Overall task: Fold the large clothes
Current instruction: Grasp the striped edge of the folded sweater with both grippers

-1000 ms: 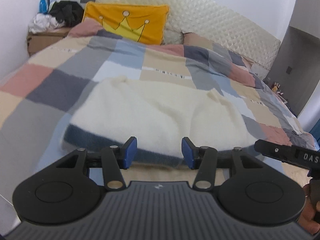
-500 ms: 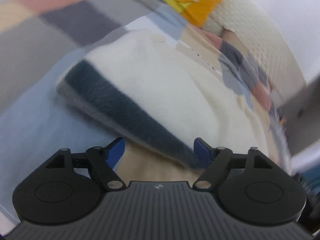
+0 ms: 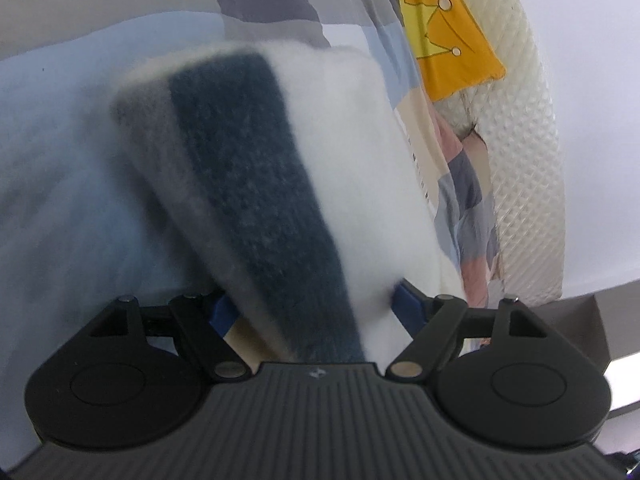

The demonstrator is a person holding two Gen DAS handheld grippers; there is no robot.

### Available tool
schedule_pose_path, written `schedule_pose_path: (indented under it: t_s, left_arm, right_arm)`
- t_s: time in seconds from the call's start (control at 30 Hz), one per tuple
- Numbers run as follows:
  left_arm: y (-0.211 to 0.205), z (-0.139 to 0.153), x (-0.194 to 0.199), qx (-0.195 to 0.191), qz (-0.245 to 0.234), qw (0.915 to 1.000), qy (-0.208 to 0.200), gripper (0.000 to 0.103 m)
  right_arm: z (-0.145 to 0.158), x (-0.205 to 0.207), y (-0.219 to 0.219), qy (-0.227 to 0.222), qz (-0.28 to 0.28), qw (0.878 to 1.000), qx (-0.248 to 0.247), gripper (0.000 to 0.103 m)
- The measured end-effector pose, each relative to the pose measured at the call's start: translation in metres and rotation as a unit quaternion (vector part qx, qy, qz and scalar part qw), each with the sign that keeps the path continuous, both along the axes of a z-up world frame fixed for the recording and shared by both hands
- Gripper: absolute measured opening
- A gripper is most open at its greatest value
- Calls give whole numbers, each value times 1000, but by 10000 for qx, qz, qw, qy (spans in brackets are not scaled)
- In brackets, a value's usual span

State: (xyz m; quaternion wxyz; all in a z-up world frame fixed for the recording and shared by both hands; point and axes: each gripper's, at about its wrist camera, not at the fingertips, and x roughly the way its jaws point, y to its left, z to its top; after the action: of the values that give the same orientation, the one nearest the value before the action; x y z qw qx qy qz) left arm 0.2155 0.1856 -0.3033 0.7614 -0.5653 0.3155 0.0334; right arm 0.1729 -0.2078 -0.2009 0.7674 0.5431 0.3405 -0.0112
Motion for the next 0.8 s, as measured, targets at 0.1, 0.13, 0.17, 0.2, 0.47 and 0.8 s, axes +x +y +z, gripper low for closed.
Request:
schedule_pose_path:
  t_s: [0.1,0.13,0.17,0.2,0.47,0.8]
  left_arm:
    - [2,0,1,-3,54,10000,-71,82]
    - [3,1,0,-24,121,9999,-119,81]
    - [3,0,-1,-76,172,9996,-189,81]
    - [5,0,-8,-126,225,9993,-252,81]
    - [12,-4,-29,-548,677,9953,-421,81]
    - [32,-6,-66,-879,1364,9856,-472,81]
  right_arm:
    - [0,-2,-7,-96,-190,9998,-11,84]
    - [-1,-3,-8,-89,-215,9997,32,81]
    - [-2,-4,-8,-88,-235,9997,35,80]
    - [-1,-5,-7,-110,-238,9997,-10,79]
    - [-3,-11,-14,-123,-362,9992,123,70]
    - [-3,-24,-25,-158,-534,9969,550,77]
